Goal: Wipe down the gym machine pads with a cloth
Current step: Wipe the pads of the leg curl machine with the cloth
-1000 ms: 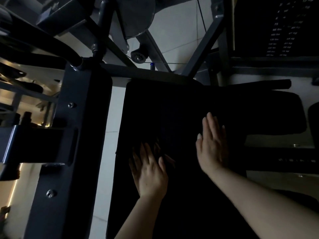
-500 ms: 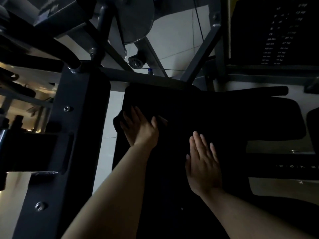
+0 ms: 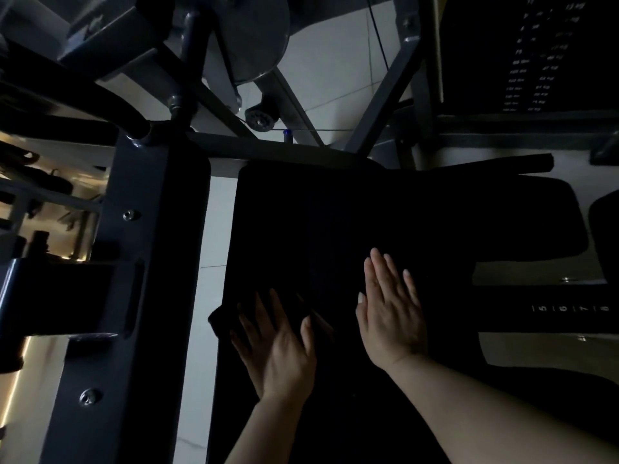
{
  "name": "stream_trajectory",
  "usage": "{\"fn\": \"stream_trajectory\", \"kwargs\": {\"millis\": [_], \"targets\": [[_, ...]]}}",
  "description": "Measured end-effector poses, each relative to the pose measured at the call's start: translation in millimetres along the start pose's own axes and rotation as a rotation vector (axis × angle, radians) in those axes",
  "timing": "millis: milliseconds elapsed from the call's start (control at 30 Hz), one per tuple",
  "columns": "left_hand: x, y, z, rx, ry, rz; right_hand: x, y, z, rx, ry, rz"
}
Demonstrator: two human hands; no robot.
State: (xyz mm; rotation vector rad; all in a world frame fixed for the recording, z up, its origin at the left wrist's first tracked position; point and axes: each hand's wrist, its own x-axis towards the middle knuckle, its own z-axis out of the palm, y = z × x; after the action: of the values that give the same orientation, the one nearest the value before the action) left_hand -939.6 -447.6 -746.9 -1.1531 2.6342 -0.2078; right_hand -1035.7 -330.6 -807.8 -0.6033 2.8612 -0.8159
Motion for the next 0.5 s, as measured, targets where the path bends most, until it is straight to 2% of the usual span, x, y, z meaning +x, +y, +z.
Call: {"fn": "stream_trajectory", "kwargs": {"millis": [167,267,367,433,500], "targets": [[49,9,-19,0.070,0.010,0.058,0,1,0,-0.014,-0.008,-0.012],[68,11,-26,0.069,0.080,0.091,1,1,-2,-0.012,-0.019,-0.015],[57,9,-18,0.007,0.187,0.038,2,0,-3,-0.015,-0.020,-0.009],[42,1,-11,-0.034,0.175,-0.009,2,0,-2,-0.013,-0.021,-0.012],[21,-6,-5,-0.016,0.141,0.021,1,1,-2,-0.010,-0.023,-0.009]]}}
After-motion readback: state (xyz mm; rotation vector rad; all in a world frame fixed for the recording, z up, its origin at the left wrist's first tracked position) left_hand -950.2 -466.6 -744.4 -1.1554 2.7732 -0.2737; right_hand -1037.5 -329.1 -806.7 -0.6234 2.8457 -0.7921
